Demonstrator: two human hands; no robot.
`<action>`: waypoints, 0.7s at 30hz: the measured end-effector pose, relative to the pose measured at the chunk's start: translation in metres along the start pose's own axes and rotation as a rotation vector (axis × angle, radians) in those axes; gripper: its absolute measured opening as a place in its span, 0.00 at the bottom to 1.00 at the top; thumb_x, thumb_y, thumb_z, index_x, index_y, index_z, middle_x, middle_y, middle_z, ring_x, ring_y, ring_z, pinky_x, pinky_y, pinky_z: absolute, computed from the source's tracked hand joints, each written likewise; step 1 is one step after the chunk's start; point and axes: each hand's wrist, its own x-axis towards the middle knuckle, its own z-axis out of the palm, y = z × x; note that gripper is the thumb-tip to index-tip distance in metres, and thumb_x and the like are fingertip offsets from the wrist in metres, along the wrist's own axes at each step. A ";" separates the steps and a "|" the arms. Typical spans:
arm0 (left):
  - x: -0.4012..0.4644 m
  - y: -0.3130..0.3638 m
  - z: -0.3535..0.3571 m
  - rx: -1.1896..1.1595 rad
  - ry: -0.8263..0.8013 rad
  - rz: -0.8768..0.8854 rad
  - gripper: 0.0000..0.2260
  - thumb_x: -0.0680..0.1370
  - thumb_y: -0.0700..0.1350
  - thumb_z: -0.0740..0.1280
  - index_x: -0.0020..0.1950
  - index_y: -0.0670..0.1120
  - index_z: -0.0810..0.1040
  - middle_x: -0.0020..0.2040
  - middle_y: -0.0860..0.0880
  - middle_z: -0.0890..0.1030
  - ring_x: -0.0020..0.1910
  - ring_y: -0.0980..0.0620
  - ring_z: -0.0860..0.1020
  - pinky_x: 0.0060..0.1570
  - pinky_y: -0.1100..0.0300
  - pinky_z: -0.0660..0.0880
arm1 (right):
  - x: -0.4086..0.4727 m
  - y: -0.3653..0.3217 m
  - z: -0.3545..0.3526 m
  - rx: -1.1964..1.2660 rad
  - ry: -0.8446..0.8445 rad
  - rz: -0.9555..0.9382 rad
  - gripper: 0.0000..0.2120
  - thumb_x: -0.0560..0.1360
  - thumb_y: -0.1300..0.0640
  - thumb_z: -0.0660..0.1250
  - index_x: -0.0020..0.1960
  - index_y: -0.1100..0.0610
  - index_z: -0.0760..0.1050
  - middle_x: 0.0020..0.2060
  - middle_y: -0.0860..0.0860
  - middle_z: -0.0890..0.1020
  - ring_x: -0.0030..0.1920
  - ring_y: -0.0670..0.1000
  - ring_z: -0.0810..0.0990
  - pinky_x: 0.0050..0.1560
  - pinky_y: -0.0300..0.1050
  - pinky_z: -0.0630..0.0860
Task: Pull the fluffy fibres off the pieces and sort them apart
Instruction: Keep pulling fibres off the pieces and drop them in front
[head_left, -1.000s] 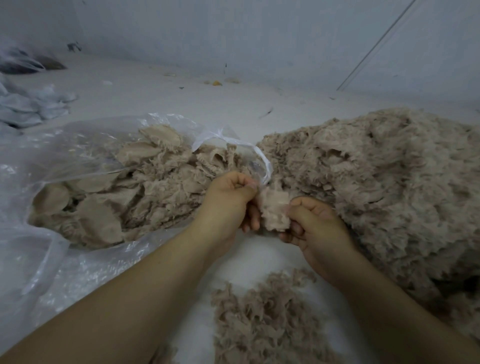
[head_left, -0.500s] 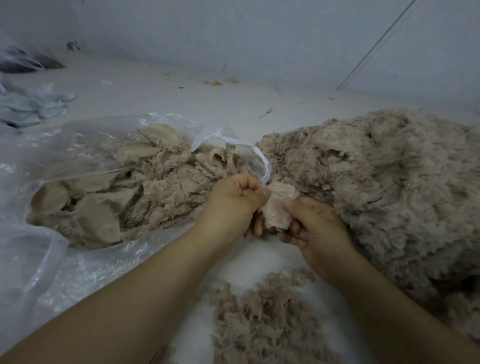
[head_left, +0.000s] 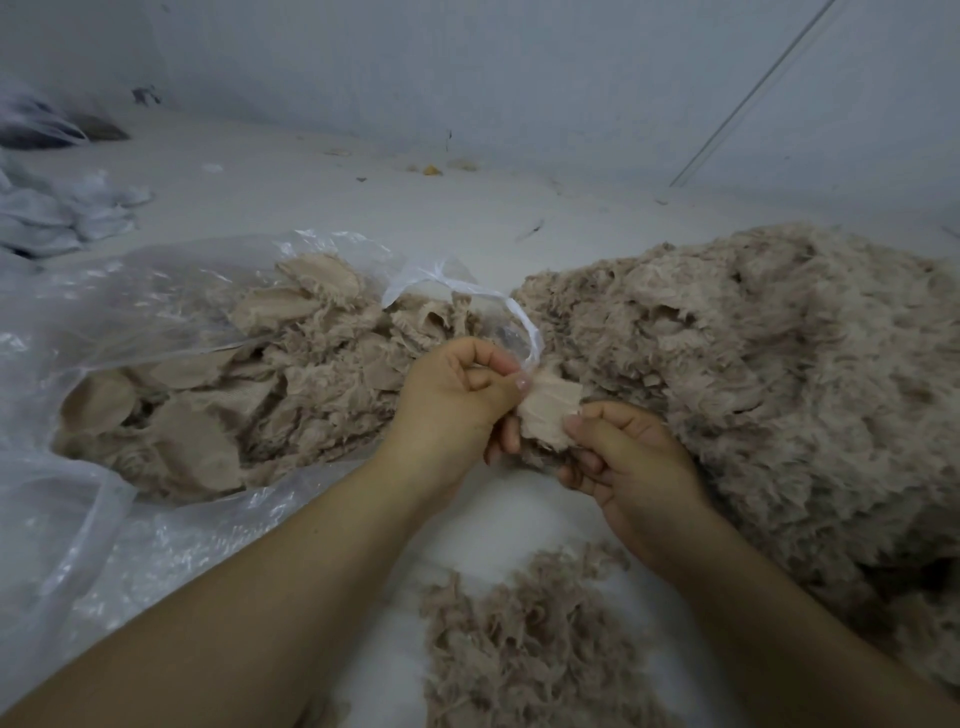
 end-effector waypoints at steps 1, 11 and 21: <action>0.000 0.000 -0.001 0.001 0.035 0.013 0.07 0.78 0.34 0.67 0.41 0.42 0.74 0.22 0.45 0.74 0.17 0.51 0.69 0.19 0.65 0.64 | 0.000 0.000 0.000 -0.004 0.009 -0.002 0.14 0.78 0.66 0.63 0.36 0.57 0.80 0.20 0.47 0.68 0.22 0.42 0.68 0.28 0.37 0.75; -0.002 0.002 0.000 0.077 -0.079 0.103 0.05 0.77 0.34 0.68 0.46 0.42 0.81 0.26 0.45 0.77 0.21 0.51 0.73 0.21 0.62 0.68 | -0.003 -0.003 0.001 0.002 -0.020 -0.007 0.17 0.78 0.65 0.64 0.32 0.55 0.79 0.21 0.48 0.68 0.24 0.43 0.69 0.30 0.37 0.75; 0.012 0.018 -0.039 1.137 0.366 0.618 0.11 0.70 0.26 0.64 0.50 0.33 0.81 0.47 0.36 0.80 0.43 0.43 0.77 0.47 0.58 0.71 | -0.003 -0.002 0.001 -0.051 0.028 -0.015 0.12 0.78 0.66 0.64 0.37 0.60 0.79 0.22 0.49 0.68 0.25 0.42 0.73 0.34 0.40 0.76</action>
